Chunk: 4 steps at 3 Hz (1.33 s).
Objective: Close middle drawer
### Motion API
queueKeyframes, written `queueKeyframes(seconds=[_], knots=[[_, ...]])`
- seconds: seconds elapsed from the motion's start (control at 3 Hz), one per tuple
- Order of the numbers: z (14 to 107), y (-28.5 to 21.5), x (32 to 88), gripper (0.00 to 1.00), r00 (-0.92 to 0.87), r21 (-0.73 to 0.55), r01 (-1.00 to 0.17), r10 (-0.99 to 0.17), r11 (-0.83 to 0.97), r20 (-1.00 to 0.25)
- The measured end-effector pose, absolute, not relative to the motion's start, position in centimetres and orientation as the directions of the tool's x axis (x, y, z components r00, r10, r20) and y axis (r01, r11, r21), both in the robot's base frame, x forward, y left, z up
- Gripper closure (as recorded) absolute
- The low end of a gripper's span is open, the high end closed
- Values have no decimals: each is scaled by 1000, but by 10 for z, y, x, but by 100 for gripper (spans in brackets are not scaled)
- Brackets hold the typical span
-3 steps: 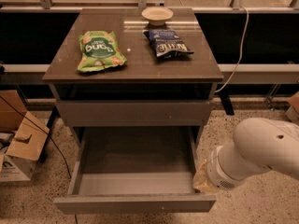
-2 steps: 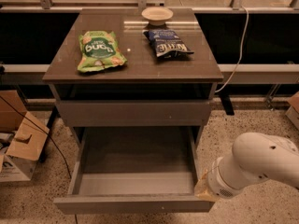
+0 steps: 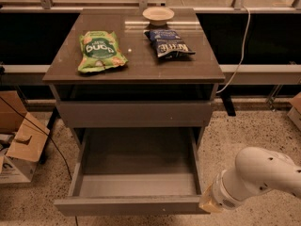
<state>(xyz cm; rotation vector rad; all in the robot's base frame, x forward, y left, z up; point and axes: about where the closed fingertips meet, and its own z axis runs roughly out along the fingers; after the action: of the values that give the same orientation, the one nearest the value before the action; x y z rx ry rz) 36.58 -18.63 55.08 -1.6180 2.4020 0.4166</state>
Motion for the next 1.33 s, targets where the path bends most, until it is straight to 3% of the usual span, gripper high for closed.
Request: queueKeyframes(seconds=[1.33], knots=[[453, -138, 367, 100, -398, 196, -917, -845, 349, -358]])
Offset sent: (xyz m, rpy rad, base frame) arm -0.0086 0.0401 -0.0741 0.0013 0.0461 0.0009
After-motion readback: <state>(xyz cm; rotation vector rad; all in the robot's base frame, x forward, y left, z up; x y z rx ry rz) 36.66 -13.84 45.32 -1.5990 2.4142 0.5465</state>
